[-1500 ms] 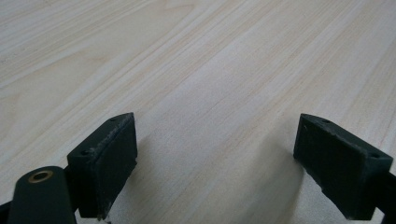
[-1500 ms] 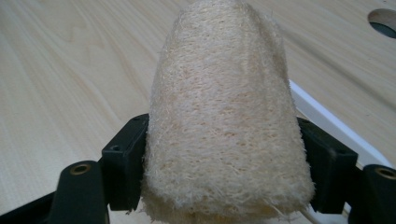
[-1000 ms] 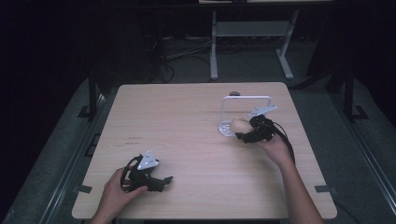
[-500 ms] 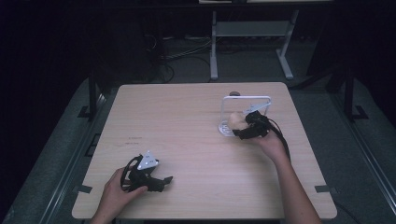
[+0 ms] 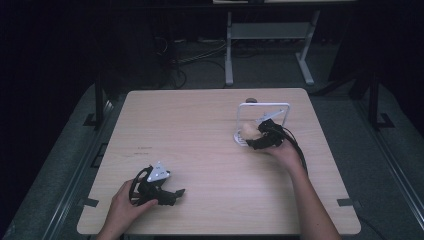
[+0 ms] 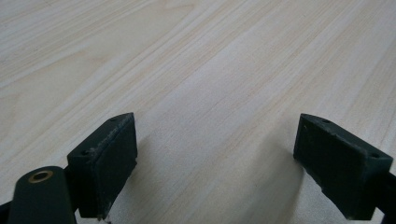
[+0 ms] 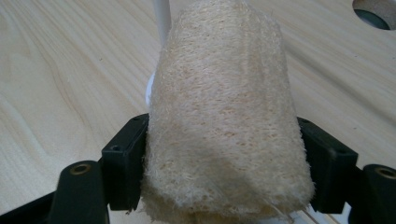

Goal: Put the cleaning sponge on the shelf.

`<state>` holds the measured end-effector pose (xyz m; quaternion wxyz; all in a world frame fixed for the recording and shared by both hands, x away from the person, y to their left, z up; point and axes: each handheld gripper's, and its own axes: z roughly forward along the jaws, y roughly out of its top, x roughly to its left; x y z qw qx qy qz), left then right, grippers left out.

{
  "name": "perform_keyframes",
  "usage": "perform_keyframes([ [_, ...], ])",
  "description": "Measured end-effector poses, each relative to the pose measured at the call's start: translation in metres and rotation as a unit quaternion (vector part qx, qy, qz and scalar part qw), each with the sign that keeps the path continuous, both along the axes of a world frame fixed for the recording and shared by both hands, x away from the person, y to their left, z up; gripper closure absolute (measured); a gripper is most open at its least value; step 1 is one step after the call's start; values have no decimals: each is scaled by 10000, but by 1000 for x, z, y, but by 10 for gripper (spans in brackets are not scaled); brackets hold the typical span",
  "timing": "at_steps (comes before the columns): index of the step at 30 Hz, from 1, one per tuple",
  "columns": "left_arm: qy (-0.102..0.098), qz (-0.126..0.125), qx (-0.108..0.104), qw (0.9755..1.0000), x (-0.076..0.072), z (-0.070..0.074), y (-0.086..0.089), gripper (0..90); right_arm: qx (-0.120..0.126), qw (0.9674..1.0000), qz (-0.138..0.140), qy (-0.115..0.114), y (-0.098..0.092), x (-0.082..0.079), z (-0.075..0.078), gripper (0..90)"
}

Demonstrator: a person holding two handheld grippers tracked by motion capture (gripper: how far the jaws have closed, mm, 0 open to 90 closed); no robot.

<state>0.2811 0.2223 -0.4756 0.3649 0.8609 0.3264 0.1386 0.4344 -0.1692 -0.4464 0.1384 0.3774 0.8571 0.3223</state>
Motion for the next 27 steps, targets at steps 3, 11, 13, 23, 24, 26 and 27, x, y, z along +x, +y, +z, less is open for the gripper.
perform_keyframes([
  [3, 0, 1, 1, 10000, 0, 0, 0, 129, -26, 10000, 29, 3, 1, 1, -2, 274],
  [11, 0, -4, -1, 10000, 0, 0, 0, 129, -71, 10000, 36, 19, 3, 2, -5, 274],
  [13, 0, -6, -1, 10000, 0, 0, 0, 129, -88, 9999, 45, 20, 4, 2, -6, 274],
  [23, -2, -7, -2, 10000, 0, 0, 0, 129, -98, 9999, 76, 42, 4, 1, -6, 273],
  [24, -1, -7, -2, 10000, 0, 0, 0, 129, -104, 9999, 81, 25, 4, 0, -7, 273],
  [26, -1, -7, -2, 10000, 0, 0, 0, 129, -102, 9999, 85, 22, 4, 0, -7, 273],
  [27, -2, -7, -1, 10000, 0, 0, 0, 129, -104, 9999, 90, 24, 4, 0, -7, 273],
])
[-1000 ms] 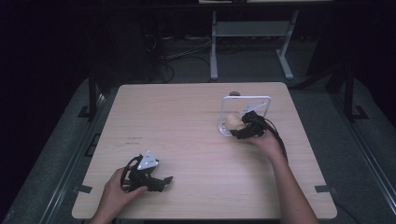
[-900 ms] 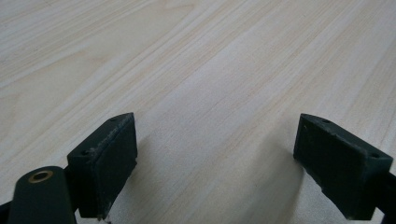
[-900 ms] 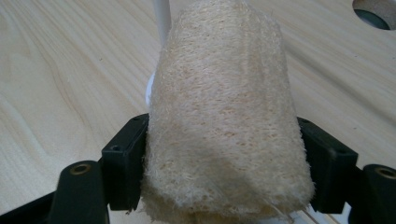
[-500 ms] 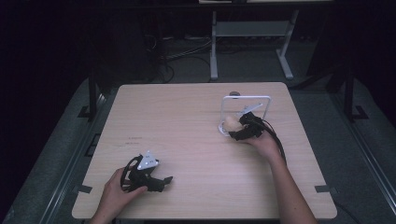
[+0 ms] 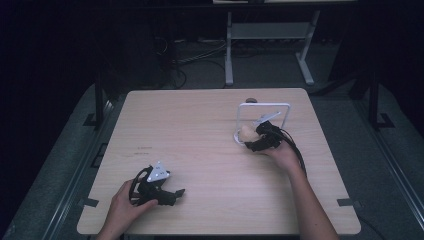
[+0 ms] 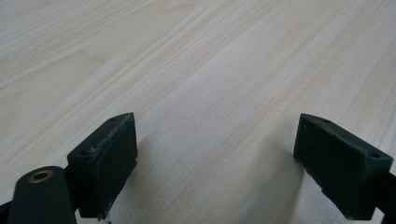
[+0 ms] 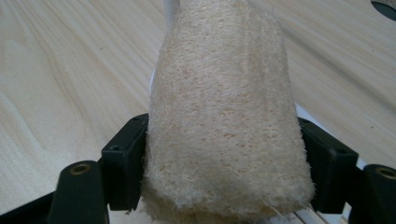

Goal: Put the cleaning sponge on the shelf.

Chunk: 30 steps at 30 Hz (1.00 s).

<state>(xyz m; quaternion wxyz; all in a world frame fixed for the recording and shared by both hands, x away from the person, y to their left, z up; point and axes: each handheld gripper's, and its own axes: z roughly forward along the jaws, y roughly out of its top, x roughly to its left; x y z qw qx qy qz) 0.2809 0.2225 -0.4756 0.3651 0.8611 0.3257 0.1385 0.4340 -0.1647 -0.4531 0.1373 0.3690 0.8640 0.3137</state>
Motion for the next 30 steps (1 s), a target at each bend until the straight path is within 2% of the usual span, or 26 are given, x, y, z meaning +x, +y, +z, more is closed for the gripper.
perform_keyframes([
  [14, 0, 0, 0, 10000, 0, 0, 0, 129, -120, 9999, 41, 74, 2, -1, -2, 236],
  [19, 0, 0, -1, 10000, 0, 0, 0, 129, -91, 9999, 41, 14, 1, -1, -1, 213],
  [24, 0, 0, -2, 10000, 0, 0, 0, 129, -26, 10000, -12, -18, 0, -4, 6, 188],
  [26, 0, 0, 0, 10000, 0, 0, 0, 129, -19, 9999, -9, -116, -1, -6, 11, 183],
  [30, 1, 1, -2, 10000, 0, 0, 0, 129, 71, 9998, -30, -174, -4, -9, 19, 179],
])
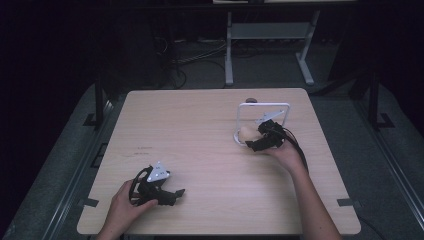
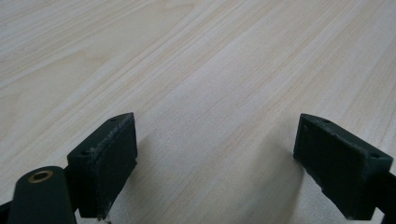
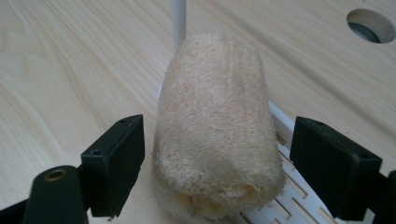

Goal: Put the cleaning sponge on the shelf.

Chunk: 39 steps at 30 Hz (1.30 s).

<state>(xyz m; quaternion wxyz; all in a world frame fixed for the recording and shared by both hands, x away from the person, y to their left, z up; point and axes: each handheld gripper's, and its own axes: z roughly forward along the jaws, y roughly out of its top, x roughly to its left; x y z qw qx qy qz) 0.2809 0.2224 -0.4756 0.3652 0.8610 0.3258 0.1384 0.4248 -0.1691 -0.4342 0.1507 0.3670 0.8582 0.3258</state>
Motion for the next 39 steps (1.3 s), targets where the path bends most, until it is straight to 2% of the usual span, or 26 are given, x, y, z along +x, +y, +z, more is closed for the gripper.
perform_keyframes([
  [3, 0, 0, 1, 10000, 0, 0, 0, 129, 79, 9999, 16, -72, -3, -3, 7, 178],
  [11, -1, -1, 2, 10000, 0, 0, 0, 129, 104, 9996, 56, -248, -6, -19, 23, 182],
  [13, 0, -1, 2, 10000, 0, 0, 0, 129, 119, 9995, 67, -291, -7, -23, 26, 204],
  [17, -9, 2, -8, 10000, 0, 0, 0, 129, 305, 9990, 71, -310, -11, -31, 31, 250],
  [22, -12, 1, -7, 10000, 0, 0, 0, 129, 412, 9985, 94, -350, -13, -42, 33, 394],
  [27, 1, -4, 6, 10000, 0, 0, 0, 129, 544, 9975, 238, -384, -13, -51, 34, 629],
  [30, -1, -2, 5, 10000, 0, 0, 0, 129, 537, 9972, 362, -373, -10, -56, 31, 787],
  [32, 0, -3, 5, 10000, 0, 0, 0, 129, 520, 9972, 420, -348, -8, -57, 28, 859],
  [34, -1, -3, 5, 10000, 0, 0, 0, 129, 486, 9973, 441, -325, -6, -58, 24, 894],
  [39, 1, -3, 4, 10000, 0, 0, 0, 129, 408, 9980, 450, -156, -3, -55, 12, 898],
])
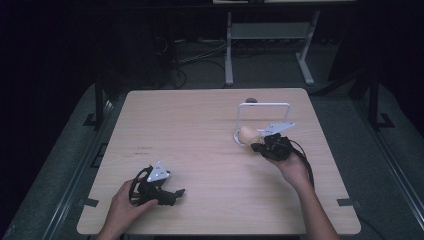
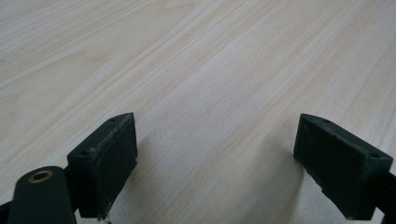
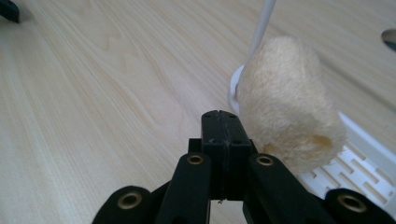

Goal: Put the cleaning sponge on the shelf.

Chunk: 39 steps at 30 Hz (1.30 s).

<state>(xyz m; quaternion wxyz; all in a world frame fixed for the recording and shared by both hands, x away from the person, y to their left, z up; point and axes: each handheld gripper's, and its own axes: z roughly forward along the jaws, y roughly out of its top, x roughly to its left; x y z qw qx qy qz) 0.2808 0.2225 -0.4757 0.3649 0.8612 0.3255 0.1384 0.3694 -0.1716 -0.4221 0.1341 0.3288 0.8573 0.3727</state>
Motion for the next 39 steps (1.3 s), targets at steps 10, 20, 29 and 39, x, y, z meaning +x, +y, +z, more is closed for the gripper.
perform_keyframes([
  [10, -1, 0, -1, 10000, 0, 0, 0, 129, -206, 9993, -56, 291, 6, 7, -28, 898],
  [20, 0, 0, 0, 10000, 0, 0, 0, 129, -225, 9989, -279, 317, -3, 12, -34, 897],
  [29, 0, 1, -2, 10000, 0, 0, 0, 129, -214, 9980, -546, 237, -16, 14, -33, 895],
  [39, -4, -8, 10, 10000, 0, 0, 0, 129, -122, 9957, -911, 127, -33, 18, -34, 896],
])
